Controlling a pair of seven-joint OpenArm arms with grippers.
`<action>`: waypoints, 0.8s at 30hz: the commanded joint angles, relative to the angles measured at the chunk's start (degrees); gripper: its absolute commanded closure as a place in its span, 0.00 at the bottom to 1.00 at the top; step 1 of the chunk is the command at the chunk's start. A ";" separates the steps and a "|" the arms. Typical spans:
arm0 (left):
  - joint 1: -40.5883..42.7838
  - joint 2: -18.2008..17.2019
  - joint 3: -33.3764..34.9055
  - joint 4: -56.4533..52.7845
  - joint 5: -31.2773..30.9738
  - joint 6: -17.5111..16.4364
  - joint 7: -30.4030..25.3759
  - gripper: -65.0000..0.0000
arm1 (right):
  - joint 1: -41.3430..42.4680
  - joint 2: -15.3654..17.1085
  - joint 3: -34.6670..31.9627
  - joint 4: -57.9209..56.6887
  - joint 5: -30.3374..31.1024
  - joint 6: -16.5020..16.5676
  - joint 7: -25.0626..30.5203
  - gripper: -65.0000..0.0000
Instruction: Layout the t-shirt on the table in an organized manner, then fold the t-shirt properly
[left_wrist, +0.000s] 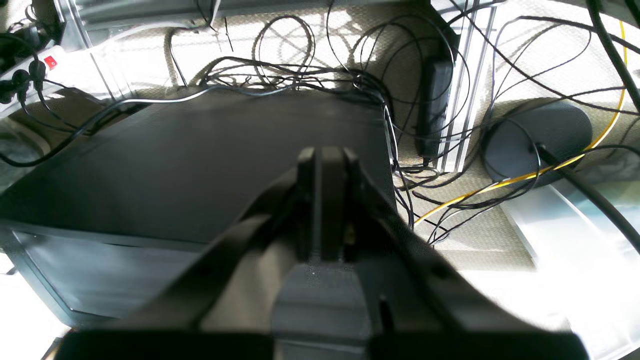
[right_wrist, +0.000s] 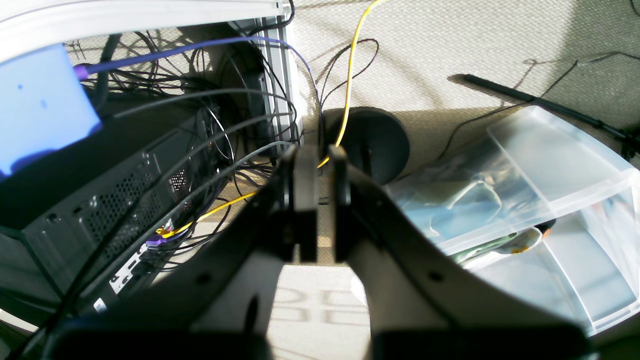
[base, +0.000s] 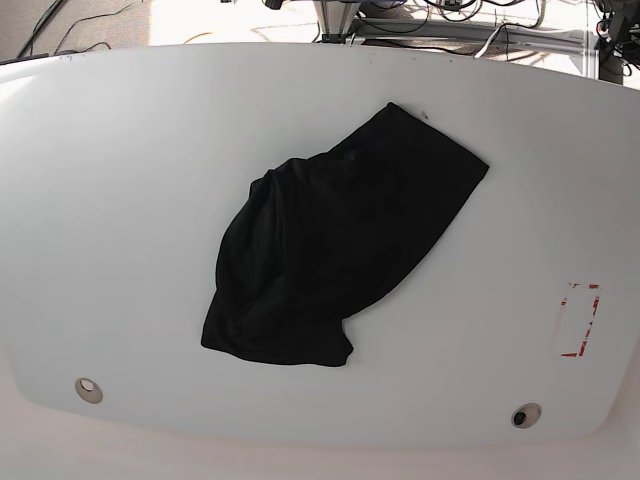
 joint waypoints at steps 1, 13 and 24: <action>2.29 -0.13 0.03 2.79 0.20 0.19 -0.38 0.99 | -2.77 0.34 0.20 3.73 0.24 0.36 1.95 0.96; 10.73 -0.57 -0.06 15.72 0.20 0.19 -0.38 0.99 | -11.04 1.75 0.29 15.16 0.59 0.10 1.86 0.96; 20.93 -1.36 -0.15 30.93 0.20 0.19 -0.29 0.99 | -18.69 3.60 0.38 26.41 0.68 0.01 1.86 0.96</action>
